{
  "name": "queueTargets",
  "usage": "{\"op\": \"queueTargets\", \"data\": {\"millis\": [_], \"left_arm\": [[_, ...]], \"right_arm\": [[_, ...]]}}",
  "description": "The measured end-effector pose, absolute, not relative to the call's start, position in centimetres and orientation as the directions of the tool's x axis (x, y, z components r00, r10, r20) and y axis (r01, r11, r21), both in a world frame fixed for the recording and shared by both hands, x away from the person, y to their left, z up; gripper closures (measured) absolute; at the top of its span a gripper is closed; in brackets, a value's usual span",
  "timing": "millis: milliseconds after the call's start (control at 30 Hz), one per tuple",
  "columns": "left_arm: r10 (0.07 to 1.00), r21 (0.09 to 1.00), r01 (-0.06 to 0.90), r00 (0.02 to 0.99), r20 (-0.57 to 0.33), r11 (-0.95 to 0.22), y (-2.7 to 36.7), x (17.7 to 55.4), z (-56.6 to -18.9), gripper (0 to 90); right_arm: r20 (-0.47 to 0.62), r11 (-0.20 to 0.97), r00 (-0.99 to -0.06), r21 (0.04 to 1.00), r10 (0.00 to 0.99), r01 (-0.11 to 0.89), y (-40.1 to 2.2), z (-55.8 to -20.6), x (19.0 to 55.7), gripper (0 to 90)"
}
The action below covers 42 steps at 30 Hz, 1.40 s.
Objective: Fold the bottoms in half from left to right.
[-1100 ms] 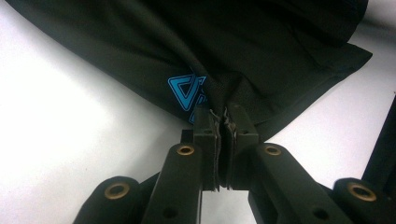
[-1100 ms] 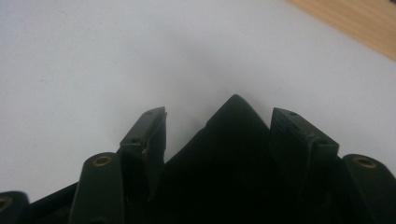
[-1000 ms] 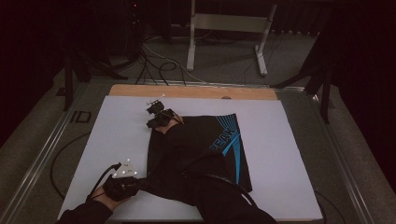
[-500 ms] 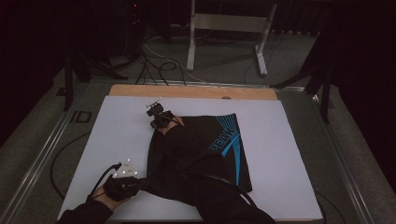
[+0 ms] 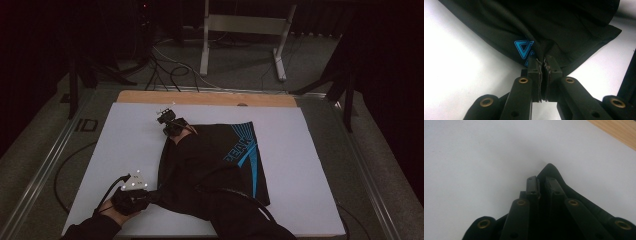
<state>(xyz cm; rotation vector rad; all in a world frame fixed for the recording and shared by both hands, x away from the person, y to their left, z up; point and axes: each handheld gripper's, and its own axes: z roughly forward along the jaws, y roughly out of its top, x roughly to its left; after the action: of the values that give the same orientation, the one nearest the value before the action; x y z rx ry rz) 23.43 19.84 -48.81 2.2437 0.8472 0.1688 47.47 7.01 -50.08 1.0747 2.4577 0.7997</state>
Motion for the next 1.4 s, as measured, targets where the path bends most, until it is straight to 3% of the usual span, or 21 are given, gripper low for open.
{"op": "queueTargets", "data": {"millis": [267, 1400], "left_arm": [[0.615, 0.675, 0.519, 0.779, -0.122, -0.524, 19.6, 23.4, -48.6, 85.4], [0.546, 0.721, 0.481, 0.820, -0.170, -0.498, 17.2, 23.0, -46.5, 85.5]], "right_arm": [[-0.091, 0.583, -0.687, 0.615, 0.721, 0.531, 6.7, -49.2, 47.2, 88.8], [-0.080, 0.558, -0.700, 0.671, 0.709, 0.488, 2.4, -45.5, 46.2, 89.2]]}}
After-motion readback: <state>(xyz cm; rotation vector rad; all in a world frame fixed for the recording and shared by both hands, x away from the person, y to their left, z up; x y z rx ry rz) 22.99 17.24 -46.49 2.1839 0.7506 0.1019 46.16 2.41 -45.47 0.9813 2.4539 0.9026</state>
